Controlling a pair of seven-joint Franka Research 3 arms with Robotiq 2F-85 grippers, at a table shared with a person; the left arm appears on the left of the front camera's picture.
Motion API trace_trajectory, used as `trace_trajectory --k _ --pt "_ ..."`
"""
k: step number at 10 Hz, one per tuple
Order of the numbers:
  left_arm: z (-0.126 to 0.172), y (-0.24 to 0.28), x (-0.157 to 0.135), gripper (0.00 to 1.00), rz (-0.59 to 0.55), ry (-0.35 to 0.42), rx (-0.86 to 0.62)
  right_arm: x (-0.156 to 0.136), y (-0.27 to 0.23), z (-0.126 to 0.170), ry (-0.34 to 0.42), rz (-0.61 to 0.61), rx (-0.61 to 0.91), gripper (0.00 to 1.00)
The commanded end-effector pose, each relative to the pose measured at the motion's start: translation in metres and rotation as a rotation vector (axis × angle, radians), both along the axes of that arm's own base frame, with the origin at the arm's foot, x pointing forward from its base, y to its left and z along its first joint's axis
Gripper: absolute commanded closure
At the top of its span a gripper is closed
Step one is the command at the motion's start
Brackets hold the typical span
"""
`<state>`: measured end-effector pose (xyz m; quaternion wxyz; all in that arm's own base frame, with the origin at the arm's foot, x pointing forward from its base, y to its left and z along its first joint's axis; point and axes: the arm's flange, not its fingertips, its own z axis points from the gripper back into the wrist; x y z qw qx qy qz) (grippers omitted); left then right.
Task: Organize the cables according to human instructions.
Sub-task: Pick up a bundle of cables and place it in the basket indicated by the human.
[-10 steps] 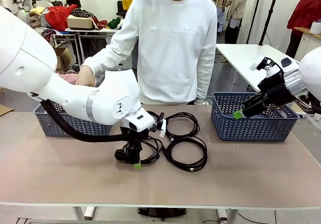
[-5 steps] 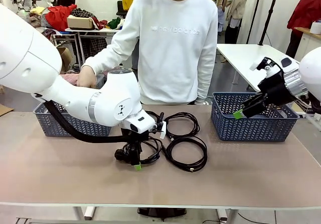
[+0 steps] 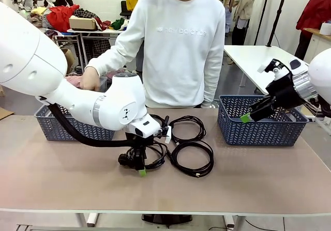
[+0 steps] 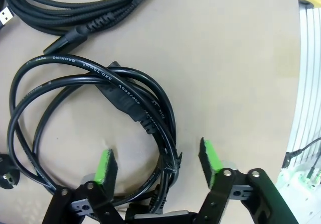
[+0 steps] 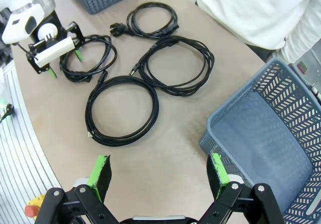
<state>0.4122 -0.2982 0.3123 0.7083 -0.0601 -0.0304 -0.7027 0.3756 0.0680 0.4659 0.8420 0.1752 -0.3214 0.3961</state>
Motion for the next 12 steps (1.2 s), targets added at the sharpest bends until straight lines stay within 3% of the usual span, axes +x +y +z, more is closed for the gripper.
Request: trace_trajectory --k 1,8,9,12 --pt "0.001 -0.002 0.003 0.32 0.012 -0.011 0.02 0.003 -0.002 -0.002 -0.009 0.018 0.015 0.0" --pt "0.005 -0.001 0.001 0.96 0.007 -0.002 0.021 0.003 -0.002 -0.002 -0.009 0.018 0.015 0.0" --pt "0.009 -0.001 -0.002 1.0 0.005 0.002 0.03 0.003 -0.002 -0.002 -0.009 0.018 0.015 0.0" --pt "0.038 -0.002 -0.013 1.0 0.025 -0.047 0.059 0.003 -0.002 -0.002 -0.009 0.018 0.015 0.0"
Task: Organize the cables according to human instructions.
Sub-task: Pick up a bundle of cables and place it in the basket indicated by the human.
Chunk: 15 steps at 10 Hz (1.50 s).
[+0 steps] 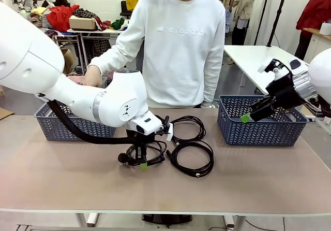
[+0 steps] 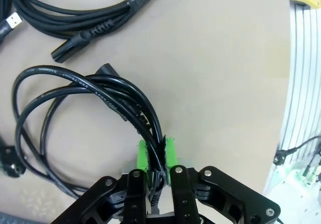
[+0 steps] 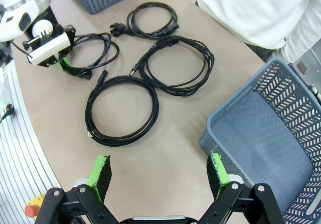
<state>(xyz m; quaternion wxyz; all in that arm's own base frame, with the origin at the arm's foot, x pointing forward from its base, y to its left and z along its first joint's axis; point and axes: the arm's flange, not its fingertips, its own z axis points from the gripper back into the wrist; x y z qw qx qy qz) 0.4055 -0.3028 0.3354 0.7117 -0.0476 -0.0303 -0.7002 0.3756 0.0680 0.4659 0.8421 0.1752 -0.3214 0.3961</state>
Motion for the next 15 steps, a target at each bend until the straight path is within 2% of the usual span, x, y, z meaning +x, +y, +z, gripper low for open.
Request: trace_trajectory --k 1,3,5,7,11,13,14,15 --pt "0.034 0.002 -0.009 1.0 0.011 -0.093 0.019 0.003 -0.002 -0.002 -0.009 0.018 0.015 0.0" --pt "0.082 0.006 -0.006 1.0 0.007 -0.162 0.046 0.003 -0.002 -0.002 -0.009 0.018 0.015 0.0" --pt "0.128 0.022 0.016 1.0 0.03 -0.216 0.061 0.003 -0.002 -0.002 -0.009 0.018 0.015 0.0" --pt "0.153 0.04 0.039 1.0 0.075 -0.248 0.04 0.003 -0.002 -0.002 -0.009 0.018 0.015 0.0" --pt "0.179 0.078 0.082 1.0 0.171 -0.258 0.031 0.003 -0.002 -0.002 -0.009 0.018 0.015 0.0" --pt "0.183 0.093 0.091 1.0 0.232 -0.247 0.008 0.003 -0.002 -0.002 -0.009 0.018 0.015 0.0" --pt "0.174 0.084 0.084 1.0 0.168 -0.263 0.022 0.003 -0.002 -0.002 -0.009 0.018 0.015 0.0" --pt "0.174 0.084 0.084 1.0 0.168 -0.263 0.022 0.003 -0.002 -0.002 -0.009 0.018 0.015 0.0"
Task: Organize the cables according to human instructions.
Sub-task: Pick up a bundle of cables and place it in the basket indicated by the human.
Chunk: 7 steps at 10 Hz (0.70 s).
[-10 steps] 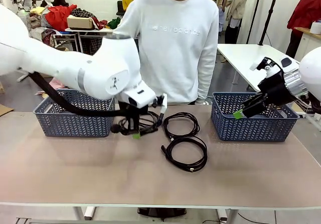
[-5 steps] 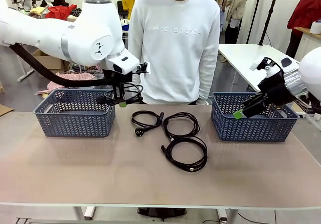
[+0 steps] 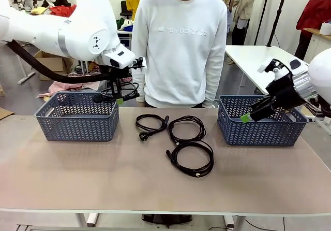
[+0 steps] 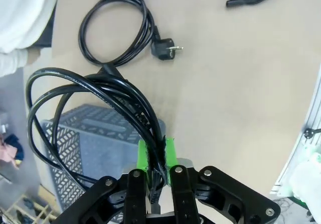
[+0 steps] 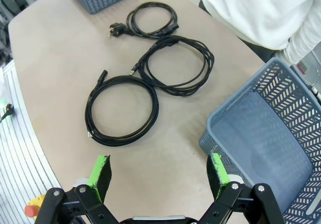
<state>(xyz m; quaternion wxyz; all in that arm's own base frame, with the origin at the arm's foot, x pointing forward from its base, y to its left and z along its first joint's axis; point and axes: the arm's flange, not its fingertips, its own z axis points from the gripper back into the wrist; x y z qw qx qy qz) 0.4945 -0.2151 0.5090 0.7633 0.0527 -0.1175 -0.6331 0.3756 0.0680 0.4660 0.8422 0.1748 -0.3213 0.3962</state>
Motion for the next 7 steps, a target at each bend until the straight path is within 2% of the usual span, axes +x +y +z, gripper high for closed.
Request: trace_trajectory --k 1,3,4,7 --pt "0.001 -0.003 -0.005 1.0 -0.015 -0.006 0.003 0.003 -0.002 -0.002 -0.009 0.018 0.016 0.0" --pt "0.001 -0.003 -0.005 1.0 -0.015 -0.006 0.003 0.003 -0.002 -0.002 -0.009 0.018 0.016 0.0" --pt "-0.001 -0.007 -0.003 0.85 -0.014 0.002 0.002 0.003 -0.002 -0.002 -0.009 0.018 0.016 0.0" --pt "0.009 0.026 0.01 0.85 -0.059 0.017 -0.012 0.003 -0.002 -0.002 -0.009 0.018 0.016 0.0"
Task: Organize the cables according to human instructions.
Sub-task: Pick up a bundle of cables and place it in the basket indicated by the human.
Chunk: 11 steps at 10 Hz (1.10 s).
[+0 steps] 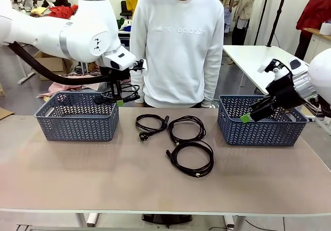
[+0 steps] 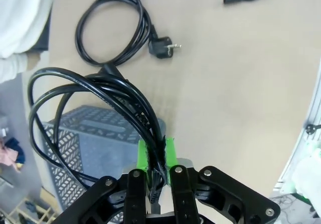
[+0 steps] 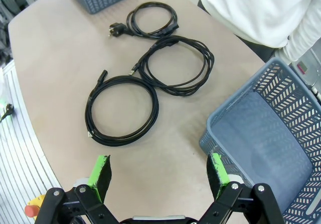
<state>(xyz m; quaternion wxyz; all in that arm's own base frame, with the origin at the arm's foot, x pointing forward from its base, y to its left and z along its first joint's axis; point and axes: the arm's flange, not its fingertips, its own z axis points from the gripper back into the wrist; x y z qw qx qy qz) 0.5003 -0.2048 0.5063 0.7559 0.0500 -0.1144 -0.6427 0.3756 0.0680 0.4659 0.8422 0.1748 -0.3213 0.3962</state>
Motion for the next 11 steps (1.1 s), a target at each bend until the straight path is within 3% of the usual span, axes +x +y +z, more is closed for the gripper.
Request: trace_trajectory --k 1,8,11 --pt "0.017 0.03 0.011 0.85 -0.041 0.012 -0.015 0.003 -0.002 -0.002 -0.009 0.018 0.016 0.0" --pt "-0.008 0.11 0.053 0.85 0.023 -0.035 0.103 0.003 -0.002 -0.002 -0.009 0.018 0.016 0.0" --pt "-0.028 0.123 0.063 0.85 0.029 -0.005 0.092 0.003 -0.002 -0.002 -0.009 0.018 0.016 0.0"
